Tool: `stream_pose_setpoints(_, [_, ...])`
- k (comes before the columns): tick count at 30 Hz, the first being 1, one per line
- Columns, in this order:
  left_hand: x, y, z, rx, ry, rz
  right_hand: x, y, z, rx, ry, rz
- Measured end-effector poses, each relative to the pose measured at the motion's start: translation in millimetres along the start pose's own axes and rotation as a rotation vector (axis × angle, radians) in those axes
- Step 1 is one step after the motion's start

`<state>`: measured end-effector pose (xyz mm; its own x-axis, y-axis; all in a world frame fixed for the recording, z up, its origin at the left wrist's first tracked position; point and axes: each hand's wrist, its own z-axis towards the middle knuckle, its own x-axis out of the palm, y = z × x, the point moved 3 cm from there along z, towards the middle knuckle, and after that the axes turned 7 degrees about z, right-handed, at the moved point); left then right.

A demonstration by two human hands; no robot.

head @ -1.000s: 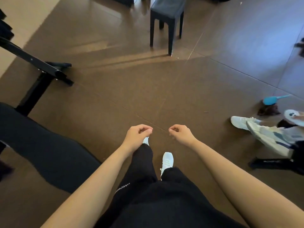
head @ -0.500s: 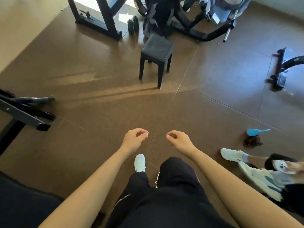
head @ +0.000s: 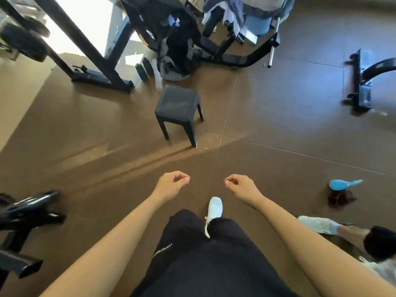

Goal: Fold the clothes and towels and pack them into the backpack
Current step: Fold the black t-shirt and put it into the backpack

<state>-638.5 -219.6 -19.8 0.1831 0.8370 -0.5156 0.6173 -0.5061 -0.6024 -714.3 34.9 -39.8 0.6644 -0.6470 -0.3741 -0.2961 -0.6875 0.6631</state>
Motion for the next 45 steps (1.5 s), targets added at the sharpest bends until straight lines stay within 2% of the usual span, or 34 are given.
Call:
stream_pose_setpoints(11, [-28,-129,198,0.000,0.030,-0.137,-128,61,176,0.114,0.010,0.053])
stream_pose_setpoints(16, [-63,-196,310,-0.018,0.055,-0.204,-201,118,274,0.167,0.021,0.040])
stream_pose_setpoints(19, [-98,-241,362,-0.048,0.056,-0.219,-254,163,331,0.131,0.020,0.011])
stream_pose_setpoints(24, [-155,-313,451,-0.001,0.030,-0.151,-338,225,421,0.062,-0.084,0.069])
stream_pose_setpoints(28, [-183,-351,532,-0.035,0.007,-0.157,-383,252,505,0.043,-0.059,0.088])
stream_pose_setpoints(33, [-213,-384,608,-0.165,-0.083,-0.197,-430,302,607,-0.052,-0.023,0.044])
stream_pose_setpoints(37, [-246,-406,642,-0.234,-0.131,-0.298,-456,353,672,-0.106,0.076,-0.051])
stream_pose_setpoints(45, [-337,-399,731,-0.338,-0.227,-0.530,-445,473,795,-0.172,0.187,-0.165])
